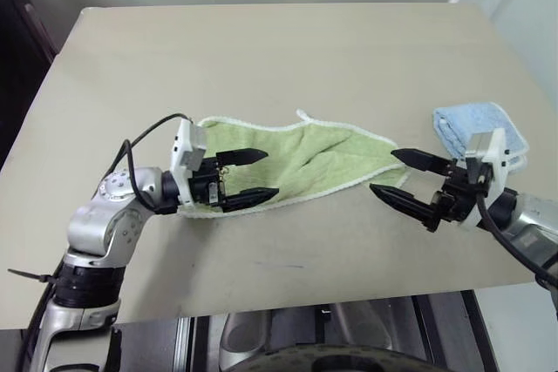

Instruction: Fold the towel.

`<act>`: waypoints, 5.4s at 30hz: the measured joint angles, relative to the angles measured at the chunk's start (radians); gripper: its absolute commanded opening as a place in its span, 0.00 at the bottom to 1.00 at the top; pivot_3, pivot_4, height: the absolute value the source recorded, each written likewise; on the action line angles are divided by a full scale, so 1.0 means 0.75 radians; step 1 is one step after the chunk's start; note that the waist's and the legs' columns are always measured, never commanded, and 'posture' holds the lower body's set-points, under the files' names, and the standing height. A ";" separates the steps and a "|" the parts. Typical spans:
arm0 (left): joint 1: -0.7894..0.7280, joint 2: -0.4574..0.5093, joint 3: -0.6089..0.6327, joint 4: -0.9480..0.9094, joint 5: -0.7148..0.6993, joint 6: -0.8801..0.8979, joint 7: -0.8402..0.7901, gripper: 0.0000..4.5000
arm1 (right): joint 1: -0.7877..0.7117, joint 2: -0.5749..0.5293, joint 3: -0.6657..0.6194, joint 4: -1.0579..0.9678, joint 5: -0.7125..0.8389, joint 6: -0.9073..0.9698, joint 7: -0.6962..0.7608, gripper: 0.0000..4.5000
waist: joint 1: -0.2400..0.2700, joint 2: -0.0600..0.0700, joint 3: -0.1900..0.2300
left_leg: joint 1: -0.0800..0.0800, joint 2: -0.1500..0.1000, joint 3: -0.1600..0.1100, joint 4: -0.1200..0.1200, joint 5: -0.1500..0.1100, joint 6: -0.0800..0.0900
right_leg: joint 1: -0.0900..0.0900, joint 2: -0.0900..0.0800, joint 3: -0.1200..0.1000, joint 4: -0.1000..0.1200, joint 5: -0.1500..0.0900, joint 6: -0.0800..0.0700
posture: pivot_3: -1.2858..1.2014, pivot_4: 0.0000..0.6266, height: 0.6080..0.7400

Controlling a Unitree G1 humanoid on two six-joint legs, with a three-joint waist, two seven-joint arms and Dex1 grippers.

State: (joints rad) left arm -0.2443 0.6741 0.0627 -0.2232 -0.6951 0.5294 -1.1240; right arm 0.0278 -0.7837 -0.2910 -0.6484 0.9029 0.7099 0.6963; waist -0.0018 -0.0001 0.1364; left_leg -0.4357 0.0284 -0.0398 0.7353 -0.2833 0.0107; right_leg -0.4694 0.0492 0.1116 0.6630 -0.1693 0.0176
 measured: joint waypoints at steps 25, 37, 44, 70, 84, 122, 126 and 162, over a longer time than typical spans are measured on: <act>0.047 -0.093 -0.009 0.009 0.075 -0.099 0.035 1.00 | -0.436 -0.013 0.059 0.532 -0.042 0.225 -0.093 1.00 | -0.002 0.000 0.000 | 0.000 0.000 0.000 -0.001 0.000 0.000 | -0.001 0.000 0.001 0.000 0.001 -0.001 | 0.52 0.24 0.72; 0.065 -0.138 -0.008 -0.005 0.090 -0.114 0.089 1.00 | -0.869 -0.024 0.398 1.324 -0.451 0.079 0.223 1.00 | -0.001 0.000 0.000 | -0.001 0.001 0.000 -0.002 0.000 0.001 | -0.003 0.000 0.000 0.000 0.005 -0.006 | 0.52 0.24 0.72; 0.115 -0.123 0.007 -0.048 0.086 -0.112 0.112 1.00 | -0.970 -0.023 0.534 1.670 -0.665 -0.112 0.536 1.00 | -0.003 0.001 0.000 | -0.001 0.001 0.000 -0.002 0.000 0.001 | -0.003 0.000 0.000 0.001 0.005 -0.008 | 0.52 0.24 0.72; 0.217 -0.062 0.083 -0.159 0.014 -0.079 0.176 1.00 | -1.047 0.123 0.569 1.852 -0.884 -0.427 0.916 0.40 | -0.011 0.001 0.000 | 0.001 0.001 0.000 -0.002 0.003 -0.003 | -0.003 0.000 0.000 0.006 0.007 -0.014 | 0.52 0.24 0.72; 0.160 -0.062 0.068 -0.111 0.017 -0.081 0.170 1.00 | -1.031 0.022 0.436 1.679 -0.867 -0.378 0.874 0.01 | -0.011 0.001 0.000 | 0.001 0.001 0.000 -0.002 0.004 -0.004 | -0.004 0.000 0.000 0.008 0.007 -0.015 | 0.52 0.24 0.72; -0.619 -0.077 0.198 1.309 0.461 -0.709 0.216 1.00 | -0.983 -0.142 0.184 0.582 -0.499 -0.033 0.632 0.01 | -0.001 0.001 0.000 | -0.003 0.000 0.001 -0.001 0.008 -0.006 | -0.010 0.000 -0.001 0.015 0.004 -0.013 | 0.52 0.24 0.72; -0.647 -0.100 0.182 1.465 0.505 -0.795 0.191 1.00 | -1.050 -0.194 0.150 0.529 -0.441 -0.017 0.618 0.01 | -0.002 0.001 0.000 | -0.003 0.000 0.001 -0.001 0.008 -0.006 | -0.011 0.000 -0.001 0.016 0.002 -0.013 | 0.52 0.24 0.72; -1.012 -0.101 0.014 1.973 0.806 -0.804 -0.188 0.26 | -1.093 -0.290 0.152 0.444 -0.291 0.048 0.586 0.00 | 0.002 0.001 0.000 | -0.015 -0.001 0.001 0.002 0.008 -0.006 | -0.022 0.000 -0.001 0.021 0.003 0.003 | 0.52 0.24 0.72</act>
State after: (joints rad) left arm -1.0035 0.5985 0.0734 1.2566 -0.0906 -0.0733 -1.2647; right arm -0.7922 -1.0009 -0.1773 -0.3152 0.6847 0.7456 1.1355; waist 0.0000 0.0006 0.1367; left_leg -0.4467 0.0278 -0.0392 0.7369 -0.2771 0.0062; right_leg -0.4862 0.0489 0.1108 0.6786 -0.1672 0.0202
